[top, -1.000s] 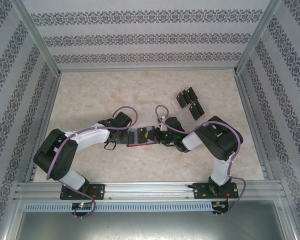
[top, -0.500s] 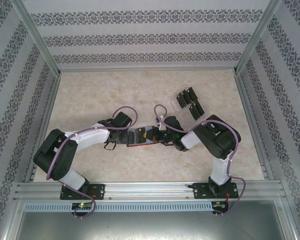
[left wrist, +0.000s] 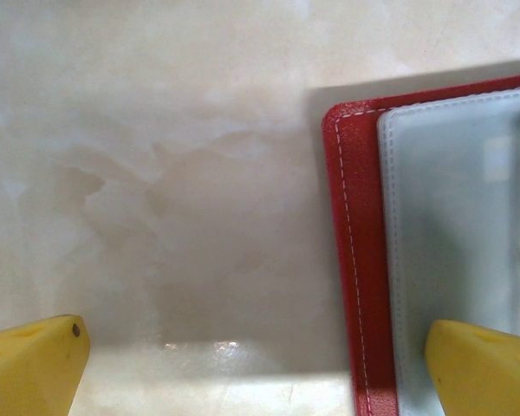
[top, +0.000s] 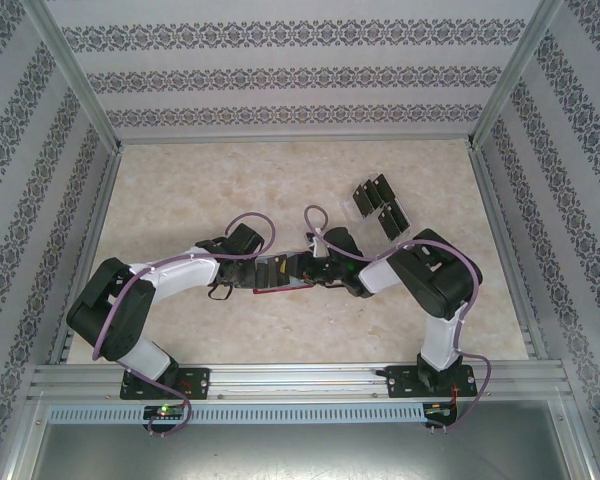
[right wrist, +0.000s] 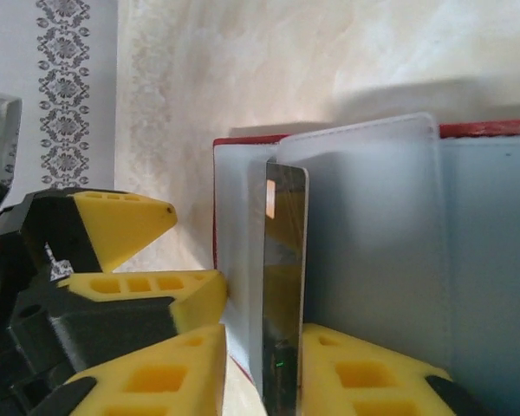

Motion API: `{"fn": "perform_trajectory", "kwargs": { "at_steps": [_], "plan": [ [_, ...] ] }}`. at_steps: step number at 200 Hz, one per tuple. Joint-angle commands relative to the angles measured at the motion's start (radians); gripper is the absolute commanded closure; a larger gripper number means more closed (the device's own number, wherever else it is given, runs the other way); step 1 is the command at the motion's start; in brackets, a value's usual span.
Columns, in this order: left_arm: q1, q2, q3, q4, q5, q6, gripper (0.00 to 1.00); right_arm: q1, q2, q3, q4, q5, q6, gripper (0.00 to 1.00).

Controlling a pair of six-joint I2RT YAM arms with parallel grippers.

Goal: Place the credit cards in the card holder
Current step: Insert the credit card into the card slot.

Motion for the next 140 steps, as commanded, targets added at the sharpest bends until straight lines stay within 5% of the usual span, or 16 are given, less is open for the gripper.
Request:
{"fn": "perform_trajectory", "kwargs": {
  "at_steps": [1, 27, 59, 104, 140],
  "plan": [
    [-0.011, -0.008, -0.02, -0.05, -0.019, 0.005, 0.0, -0.005, -0.042, 0.002, -0.168, 0.014, -0.053, 0.62],
    [-0.009, -0.011, -0.013, -0.058, -0.019, 0.005, 0.0, -0.03, -0.121, 0.02, -0.287, 0.03, -0.102, 0.53],
    [-0.009, -0.025, 0.002, -0.079, -0.02, 0.012, 0.0, -0.055, -0.18, 0.031, -0.408, 0.06, -0.15, 0.53],
    [-0.01, -0.069, 0.06, -0.117, -0.001, 0.024, 0.0, -0.054, -0.127, 0.026, -0.412, 0.071, -0.155, 0.81],
    [-0.014, -0.069, 0.119, -0.122, 0.035, 0.028, 0.0, -0.054, -0.087, 0.014, -0.391, 0.08, -0.146, 0.86]
  ]
}}
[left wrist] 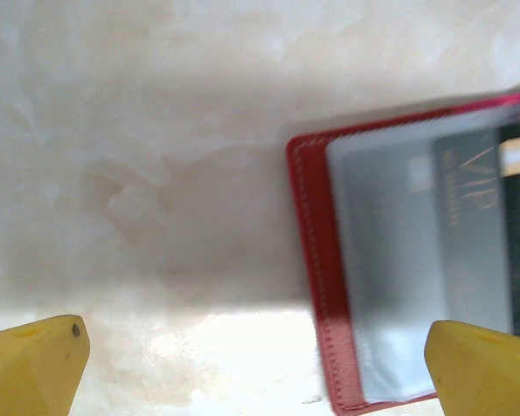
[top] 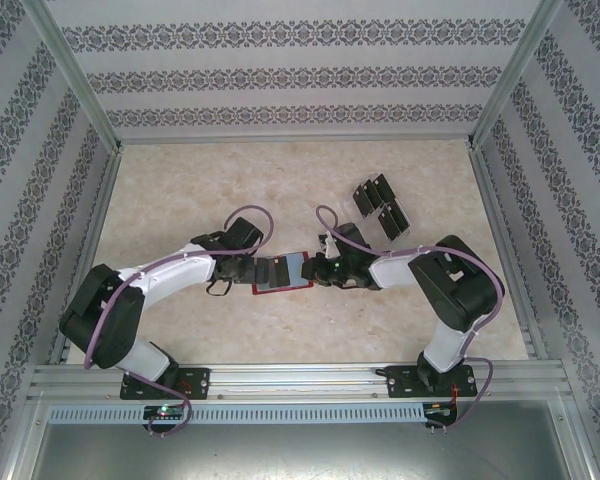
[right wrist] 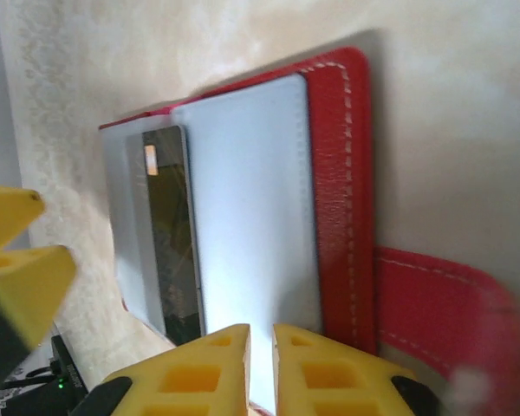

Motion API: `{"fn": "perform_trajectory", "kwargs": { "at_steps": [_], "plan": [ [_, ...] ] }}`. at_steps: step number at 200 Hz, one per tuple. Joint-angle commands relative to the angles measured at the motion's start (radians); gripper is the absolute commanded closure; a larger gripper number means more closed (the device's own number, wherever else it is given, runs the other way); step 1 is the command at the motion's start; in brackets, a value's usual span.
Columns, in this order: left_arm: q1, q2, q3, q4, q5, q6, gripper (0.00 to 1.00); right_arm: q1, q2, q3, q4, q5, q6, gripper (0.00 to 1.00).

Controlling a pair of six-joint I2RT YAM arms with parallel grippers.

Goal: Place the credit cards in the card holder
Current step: Insert the credit card into the card slot.

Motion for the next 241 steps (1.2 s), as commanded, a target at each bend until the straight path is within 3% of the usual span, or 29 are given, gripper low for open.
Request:
{"fn": "perform_trajectory", "kwargs": {
  "at_steps": [1, 116, 241],
  "plan": [
    [-0.014, -0.015, 0.055, -0.038, 0.029, 0.021, 0.0, 0.0, 0.029, 0.0, -0.006, 0.023, -0.014, 0.86],
    [-0.099, 0.255, 0.278, 0.005, 0.026, 0.006, 0.0, -0.001, 0.03, -0.03, -0.005, 0.052, -0.005, 0.9],
    [-0.113, 0.313, 0.252, -0.022, -0.019, 0.0, 0.0, -0.004, 0.039, -0.025, -0.035, 0.078, -0.003, 0.93]
  ]
}}
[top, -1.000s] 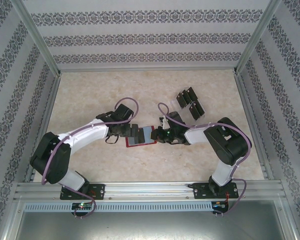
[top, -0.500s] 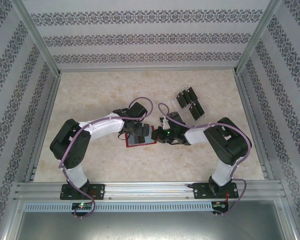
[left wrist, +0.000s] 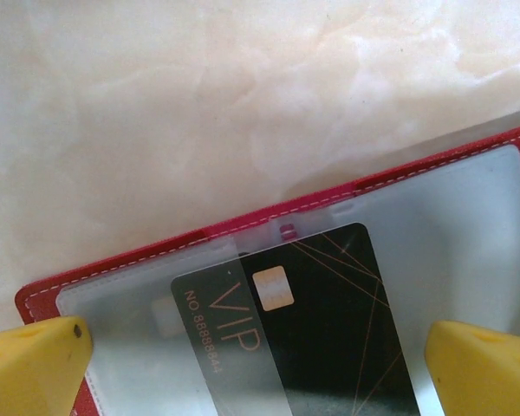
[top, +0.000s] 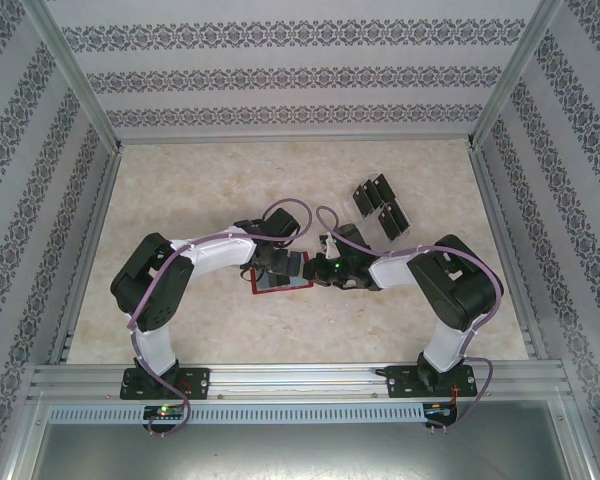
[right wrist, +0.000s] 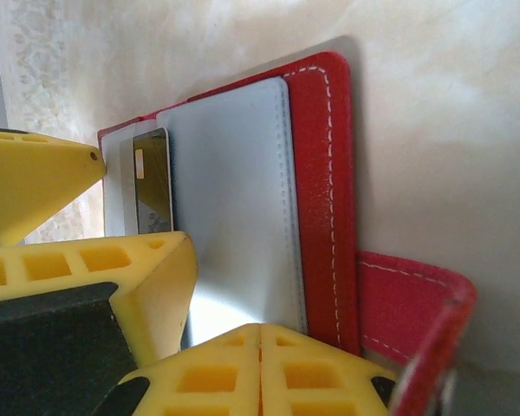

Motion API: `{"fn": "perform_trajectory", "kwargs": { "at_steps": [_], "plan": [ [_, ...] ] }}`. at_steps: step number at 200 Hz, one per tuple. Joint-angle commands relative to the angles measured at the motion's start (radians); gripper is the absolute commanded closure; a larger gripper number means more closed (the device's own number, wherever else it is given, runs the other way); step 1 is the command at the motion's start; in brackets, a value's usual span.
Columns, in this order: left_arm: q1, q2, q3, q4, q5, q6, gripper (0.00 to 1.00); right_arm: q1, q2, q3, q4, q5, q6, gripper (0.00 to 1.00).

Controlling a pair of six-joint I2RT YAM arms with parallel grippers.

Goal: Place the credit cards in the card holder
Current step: Insert the credit card into the card slot.

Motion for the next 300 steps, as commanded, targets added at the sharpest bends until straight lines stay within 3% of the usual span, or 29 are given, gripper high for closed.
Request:
{"fn": "perform_trajectory", "kwargs": {
  "at_steps": [1, 300],
  "plan": [
    [-0.009, -0.009, -0.021, -0.029, -0.039, -0.002, 0.0, -0.004, 0.036, -0.017, -0.049, 0.063, -0.007, 0.93],
    [0.087, -0.125, -0.154, -0.031, -0.109, 0.01, 0.0, -0.02, 0.041, 0.003, -0.103, 0.075, -0.02, 0.95]
  ]
}}
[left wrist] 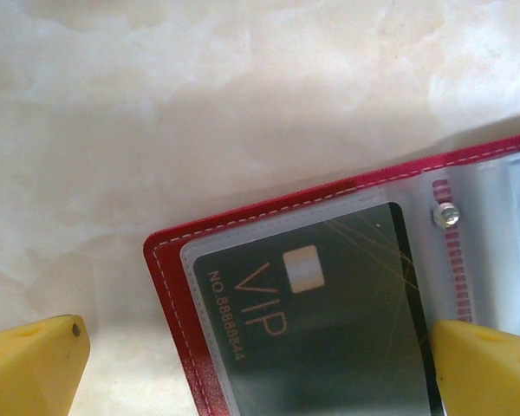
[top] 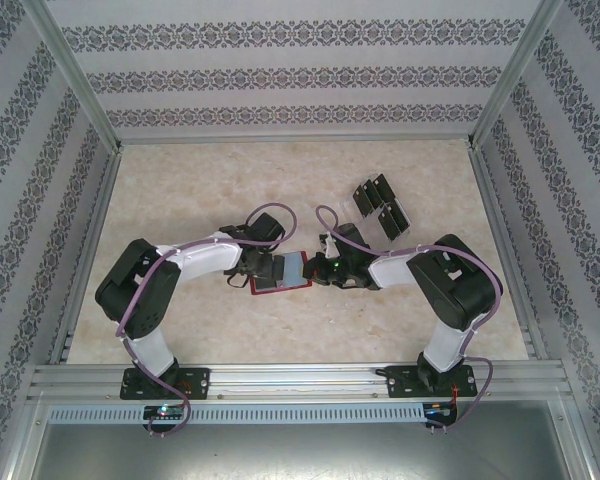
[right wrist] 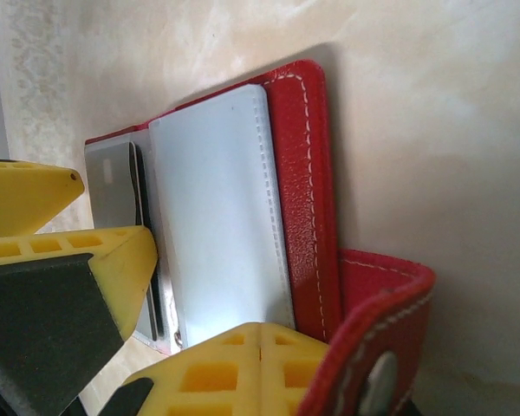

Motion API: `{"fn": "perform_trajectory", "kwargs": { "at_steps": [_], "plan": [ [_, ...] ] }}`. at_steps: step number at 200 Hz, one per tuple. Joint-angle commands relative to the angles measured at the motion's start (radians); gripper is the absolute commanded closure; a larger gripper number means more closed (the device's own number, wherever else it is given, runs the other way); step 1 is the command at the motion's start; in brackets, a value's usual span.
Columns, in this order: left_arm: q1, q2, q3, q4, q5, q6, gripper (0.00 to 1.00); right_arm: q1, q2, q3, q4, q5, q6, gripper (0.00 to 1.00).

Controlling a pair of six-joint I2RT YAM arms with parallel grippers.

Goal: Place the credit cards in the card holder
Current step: Insert the credit card into the card slot, then flip over the card slot in the card holder.

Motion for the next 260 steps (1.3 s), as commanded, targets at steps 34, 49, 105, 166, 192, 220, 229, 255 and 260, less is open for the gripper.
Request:
{"fn": "perform_trajectory", "kwargs": {
  "at_steps": [34, 49, 105, 166, 192, 220, 229, 255, 260],
  "plan": [
    [0.032, -0.094, -0.033, 0.027, 0.009, 0.028, 0.0, -0.014, 0.013, 0.029, -0.126, 0.038, -0.038, 0.95],
    [0.033, -0.136, -0.034, 0.042, 0.03, 0.021, 0.0, -0.015, -0.02, 0.046, -0.148, 0.031, -0.046, 0.93],
    [0.043, -0.22, -0.101, 0.021, 0.02, 0.002, 0.0, -0.005, -0.163, 0.117, -0.33, 0.085, -0.118, 0.69],
    [0.048, -0.221, -0.224, 0.075, 0.033, -0.016, 0.0, 0.086, -0.149, 0.222, -0.555, 0.264, -0.236, 0.62],
    [0.048, -0.218, -0.234, 0.08, 0.027, -0.014, 0.0, 0.112, -0.107, 0.25, -0.564, 0.279, -0.243, 0.62],
    [0.047, -0.216, -0.245, 0.086, 0.026, -0.013, 0.0, 0.138, -0.068, 0.286, -0.579, 0.293, -0.253, 0.62],
    [0.048, -0.217, -0.25, 0.089, 0.026, -0.015, 0.0, 0.143, -0.057, 0.293, -0.58, 0.292, -0.255, 0.62],
    [0.048, -0.216, -0.263, 0.098, 0.029, -0.016, 0.0, 0.15, -0.027, 0.303, -0.581, 0.293, -0.256, 0.62],
    [0.048, -0.216, -0.265, 0.1, 0.029, -0.016, 0.0, 0.151, -0.023, 0.304, -0.581, 0.294, -0.256, 0.62]
  ]
}}
